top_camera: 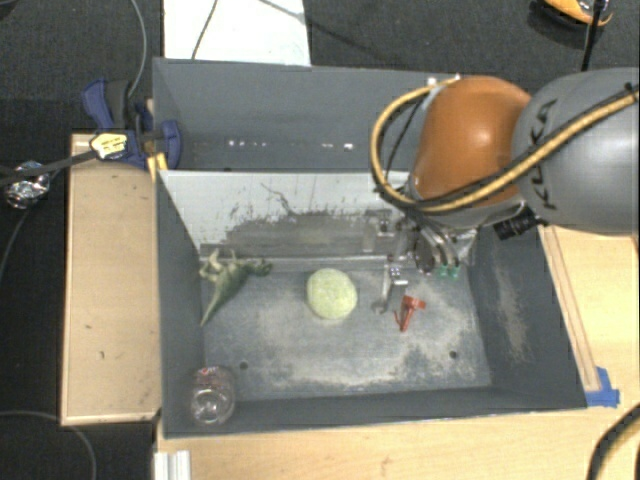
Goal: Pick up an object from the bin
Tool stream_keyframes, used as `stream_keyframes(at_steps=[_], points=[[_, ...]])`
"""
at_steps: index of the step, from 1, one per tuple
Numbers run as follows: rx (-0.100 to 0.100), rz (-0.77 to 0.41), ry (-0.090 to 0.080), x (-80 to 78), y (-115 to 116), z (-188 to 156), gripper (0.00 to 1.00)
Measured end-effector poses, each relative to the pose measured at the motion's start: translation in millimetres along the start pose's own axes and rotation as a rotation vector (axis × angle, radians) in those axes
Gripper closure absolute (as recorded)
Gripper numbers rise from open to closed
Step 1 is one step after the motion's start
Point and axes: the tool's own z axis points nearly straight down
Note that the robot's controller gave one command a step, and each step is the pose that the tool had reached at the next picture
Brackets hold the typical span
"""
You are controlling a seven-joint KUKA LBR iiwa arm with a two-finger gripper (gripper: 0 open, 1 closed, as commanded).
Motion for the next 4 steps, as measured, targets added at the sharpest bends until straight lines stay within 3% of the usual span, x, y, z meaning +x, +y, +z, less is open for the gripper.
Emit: stream_keyframes(at_steps=[1, 2, 3, 4], points=[[0.0, 0.001, -0.007, -1.3, 0, -5, 0.0], [-0.001, 0.076, -0.014, -7.9, 6, 24, 0.0], [-0.003, 0.248, -0.012, -13.2, 26, 77, 0.0], [-0.001, 0.168, -0.007, -13.6, 34, 99, 0.0]])
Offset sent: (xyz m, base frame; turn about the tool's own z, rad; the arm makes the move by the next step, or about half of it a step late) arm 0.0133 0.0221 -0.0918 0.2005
